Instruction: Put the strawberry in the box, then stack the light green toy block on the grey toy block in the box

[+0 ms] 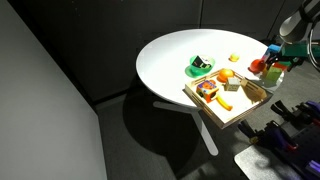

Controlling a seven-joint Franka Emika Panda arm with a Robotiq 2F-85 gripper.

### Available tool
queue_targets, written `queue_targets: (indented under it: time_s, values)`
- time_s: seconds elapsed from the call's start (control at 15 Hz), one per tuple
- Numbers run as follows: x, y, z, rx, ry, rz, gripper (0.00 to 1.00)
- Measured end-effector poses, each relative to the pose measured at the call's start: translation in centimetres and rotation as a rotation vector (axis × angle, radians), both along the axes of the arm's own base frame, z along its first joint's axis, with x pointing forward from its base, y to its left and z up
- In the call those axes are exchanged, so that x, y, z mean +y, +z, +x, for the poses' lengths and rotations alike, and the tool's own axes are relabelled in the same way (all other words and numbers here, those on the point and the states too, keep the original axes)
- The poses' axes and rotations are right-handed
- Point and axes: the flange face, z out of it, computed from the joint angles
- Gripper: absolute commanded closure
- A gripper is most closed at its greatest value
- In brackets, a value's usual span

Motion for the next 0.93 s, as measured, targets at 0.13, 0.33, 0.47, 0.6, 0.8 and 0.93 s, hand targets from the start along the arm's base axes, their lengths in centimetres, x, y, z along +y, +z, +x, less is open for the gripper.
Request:
queue_targets:
  time_s: [0.13,0.33,0.47,0.6,0.8,0.93]
  values:
    - [-0.10,-0.34,0.03,-0.005,0.001,-0.008,0.00]
    - [-0.11,-0.78,0.04,-0.003,0.003,-0.012,0.27]
    - [-0.05,-0.95,0.02,-0.001,0.005,-0.012,0.44]
    - [0.07,-0.99,0.07,0.000,0.008,-0.012,0.59]
    - [0.11,-0.88,0.20,-0.002,0.011,-0.014,0.69]
    - [0.09,-0.76,0.25,-0.003,0.015,-0.016,0.70]
